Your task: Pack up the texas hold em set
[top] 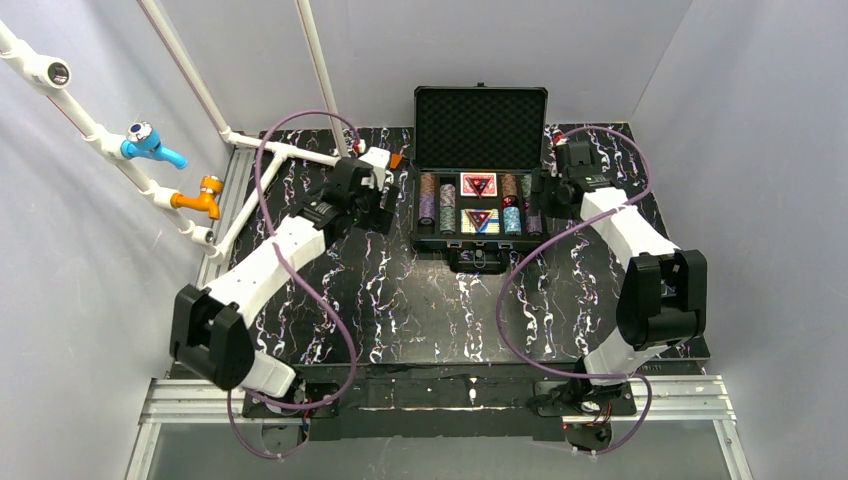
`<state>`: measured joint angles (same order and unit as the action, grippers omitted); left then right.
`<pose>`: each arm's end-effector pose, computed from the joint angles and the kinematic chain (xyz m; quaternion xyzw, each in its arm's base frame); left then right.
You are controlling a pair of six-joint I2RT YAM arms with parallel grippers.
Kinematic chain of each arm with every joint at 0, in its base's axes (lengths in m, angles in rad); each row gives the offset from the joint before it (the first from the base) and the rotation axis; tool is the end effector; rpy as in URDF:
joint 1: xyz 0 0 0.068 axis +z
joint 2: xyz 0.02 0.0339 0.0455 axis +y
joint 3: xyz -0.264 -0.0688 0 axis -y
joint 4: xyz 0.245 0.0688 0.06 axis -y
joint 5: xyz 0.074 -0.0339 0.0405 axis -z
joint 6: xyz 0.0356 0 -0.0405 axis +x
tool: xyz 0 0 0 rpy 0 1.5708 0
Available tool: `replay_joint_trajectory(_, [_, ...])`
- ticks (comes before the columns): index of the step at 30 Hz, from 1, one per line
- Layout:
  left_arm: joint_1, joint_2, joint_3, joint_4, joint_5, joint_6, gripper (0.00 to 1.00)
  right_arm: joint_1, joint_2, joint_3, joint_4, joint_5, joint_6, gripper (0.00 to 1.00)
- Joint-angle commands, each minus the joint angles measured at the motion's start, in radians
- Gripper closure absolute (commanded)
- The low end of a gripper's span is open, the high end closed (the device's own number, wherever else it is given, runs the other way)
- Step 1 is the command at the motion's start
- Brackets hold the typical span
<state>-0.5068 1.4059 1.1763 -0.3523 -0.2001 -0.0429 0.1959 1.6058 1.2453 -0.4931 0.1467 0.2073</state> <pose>0.2831 -0.1491 0.3167 0.1552 0.8633 -0.0435 0.4783 0.3457 0.0633 0.2647 0.0310 0.9337 0.0029 0.3567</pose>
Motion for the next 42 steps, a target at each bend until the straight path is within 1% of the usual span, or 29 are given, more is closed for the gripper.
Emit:
replay_joint_trajectory(1, [0.003, 0.094, 0.09, -0.074, 0.18, -0.062, 0.27, -0.042, -0.057, -0.04, 0.069, -0.037, 0.043, 0.25])
replay_joint_trajectory(6, [0.005, 0.223, 0.165, -0.12, 0.188, -0.094, 0.37, -0.106, -0.033, -0.057, 0.098, -0.065, 0.072, 0.32])
replay_joint_trajectory(10, [0.018, 0.308, 0.231, -0.147, 0.2, -0.132, 0.42, -0.131, 0.03, -0.032, 0.103, -0.097, 0.086, 0.36])
replay_joint_trajectory(15, [0.052, 0.399, 0.316, -0.191, 0.259, -0.154, 0.46, -0.155, 0.097, 0.001, 0.125, -0.131, 0.096, 0.42])
replay_joint_trajectory(18, [0.065, 0.441, 0.356, -0.194, 0.297, -0.158, 0.47, -0.169, 0.136, 0.024, 0.126, -0.139, 0.097, 0.44])
replay_joint_trajectory(20, [0.066, 0.469, 0.379, -0.194, 0.314, -0.16, 0.47, -0.175, 0.162, 0.037, 0.125, -0.177, 0.098, 0.45])
replay_joint_trajectory(25, [0.068, 0.519, 0.41, -0.192, 0.374, -0.174, 0.47, -0.18, 0.186, 0.042, 0.126, -0.217, 0.098, 0.46])
replay_joint_trajectory(27, [0.068, 0.527, 0.397, -0.182, 0.39, -0.18, 0.46, -0.182, 0.187, 0.039, 0.126, -0.223, 0.096, 0.46])
replay_joint_trajectory(30, [0.067, 0.522, 0.358, -0.155, 0.441, -0.189, 0.43, -0.185, 0.187, 0.034, 0.129, -0.229, 0.093, 0.46])
replay_joint_trajectory(34, [0.067, 0.501, 0.287, -0.091, 0.494, -0.22, 0.41, -0.185, 0.182, 0.028, 0.129, -0.248, 0.092, 0.46])
replay_joint_trajectory(42, [0.053, 0.513, 0.265, -0.045, 0.505, -0.255, 0.41, -0.185, 0.169, 0.001, 0.133, -0.283, 0.098, 0.46])
